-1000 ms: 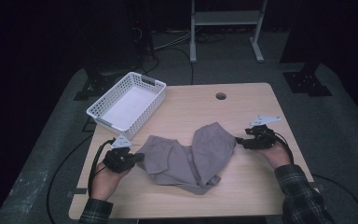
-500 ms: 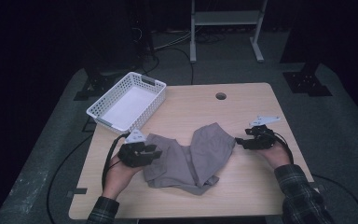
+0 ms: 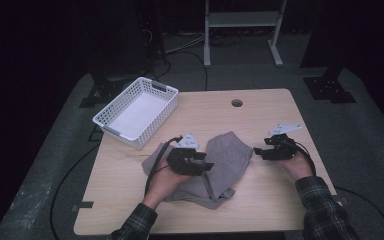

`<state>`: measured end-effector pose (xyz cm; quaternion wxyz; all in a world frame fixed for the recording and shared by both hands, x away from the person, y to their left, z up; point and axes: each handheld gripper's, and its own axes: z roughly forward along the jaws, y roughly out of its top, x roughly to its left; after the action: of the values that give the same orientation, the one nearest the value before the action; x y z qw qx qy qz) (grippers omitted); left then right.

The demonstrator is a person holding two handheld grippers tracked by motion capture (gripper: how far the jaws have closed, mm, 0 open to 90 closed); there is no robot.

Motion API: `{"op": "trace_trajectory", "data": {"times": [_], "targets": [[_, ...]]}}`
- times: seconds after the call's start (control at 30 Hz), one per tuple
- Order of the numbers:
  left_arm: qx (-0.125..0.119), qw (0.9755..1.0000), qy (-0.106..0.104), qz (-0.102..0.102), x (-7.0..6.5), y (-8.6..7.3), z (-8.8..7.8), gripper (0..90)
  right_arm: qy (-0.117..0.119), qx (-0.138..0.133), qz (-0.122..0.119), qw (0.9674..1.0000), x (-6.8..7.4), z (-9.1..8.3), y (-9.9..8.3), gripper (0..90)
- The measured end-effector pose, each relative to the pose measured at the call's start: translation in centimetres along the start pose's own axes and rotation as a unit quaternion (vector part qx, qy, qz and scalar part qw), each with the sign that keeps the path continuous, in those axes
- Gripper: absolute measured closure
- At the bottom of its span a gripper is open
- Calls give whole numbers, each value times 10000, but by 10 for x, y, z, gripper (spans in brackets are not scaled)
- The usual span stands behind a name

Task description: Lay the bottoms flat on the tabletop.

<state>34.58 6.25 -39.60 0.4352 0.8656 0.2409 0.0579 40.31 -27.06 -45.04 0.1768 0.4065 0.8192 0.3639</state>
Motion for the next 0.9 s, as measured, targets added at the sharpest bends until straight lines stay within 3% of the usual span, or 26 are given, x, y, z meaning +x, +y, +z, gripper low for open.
{"op": "trace_trajectory", "data": {"times": [0.2,0.43,0.67,0.9], "targets": [[171,9994,-258,119,-15,13,34,503,3,-8,23,10000,-1,0,0,355],[481,9977,-417,217,-27,7,57,496,4,-9,33,10000,-2,-1,-1,354],[762,9957,-465,262,-32,-4,74,474,10,20,-4,10000,-1,1,-1,354],[1026,9937,-282,344,-35,-13,87,452,17,47,0,10000,-1,2,-1,354]]}}
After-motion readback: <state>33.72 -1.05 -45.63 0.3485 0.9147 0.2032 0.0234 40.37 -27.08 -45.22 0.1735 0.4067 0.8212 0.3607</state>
